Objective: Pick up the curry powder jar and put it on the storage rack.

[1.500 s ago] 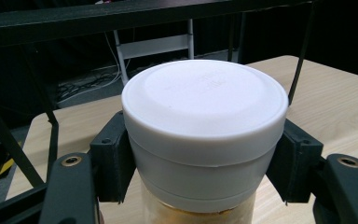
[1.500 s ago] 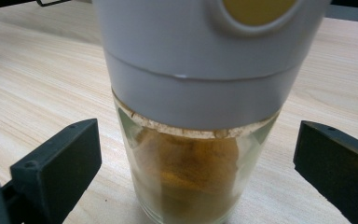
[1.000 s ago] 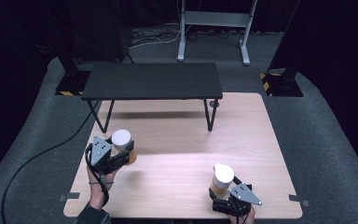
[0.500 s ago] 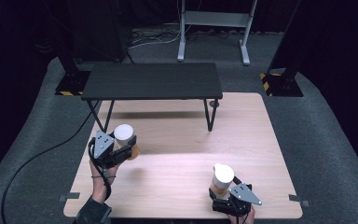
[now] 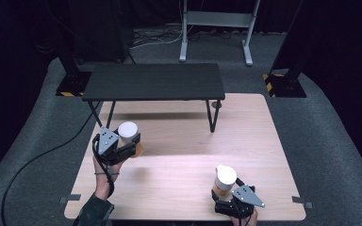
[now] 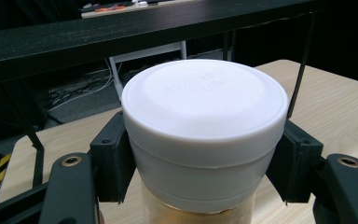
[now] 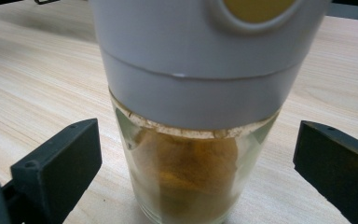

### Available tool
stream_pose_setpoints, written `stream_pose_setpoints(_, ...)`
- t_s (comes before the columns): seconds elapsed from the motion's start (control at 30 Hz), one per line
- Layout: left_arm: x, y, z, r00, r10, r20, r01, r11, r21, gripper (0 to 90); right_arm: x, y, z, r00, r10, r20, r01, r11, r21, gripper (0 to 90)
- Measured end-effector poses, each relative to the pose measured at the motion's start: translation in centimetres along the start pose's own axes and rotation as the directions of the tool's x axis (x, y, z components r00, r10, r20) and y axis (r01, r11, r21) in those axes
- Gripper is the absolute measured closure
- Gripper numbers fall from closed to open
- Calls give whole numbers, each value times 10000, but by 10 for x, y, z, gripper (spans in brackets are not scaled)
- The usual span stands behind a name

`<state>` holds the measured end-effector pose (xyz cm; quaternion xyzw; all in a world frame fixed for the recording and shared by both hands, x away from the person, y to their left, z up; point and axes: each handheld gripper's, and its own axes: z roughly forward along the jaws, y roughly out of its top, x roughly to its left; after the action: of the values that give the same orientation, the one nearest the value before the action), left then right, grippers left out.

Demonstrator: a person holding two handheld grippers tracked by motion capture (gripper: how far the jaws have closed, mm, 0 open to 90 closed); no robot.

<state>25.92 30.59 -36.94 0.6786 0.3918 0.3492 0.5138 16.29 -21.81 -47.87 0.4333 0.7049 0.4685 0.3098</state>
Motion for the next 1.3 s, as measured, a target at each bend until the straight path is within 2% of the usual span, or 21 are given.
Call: stream_pose_setpoints(1.3,7,18,14,9999,156,57,-156,9999,-72,333,0,1,0,10000,22,12,-22,10000,47,0)
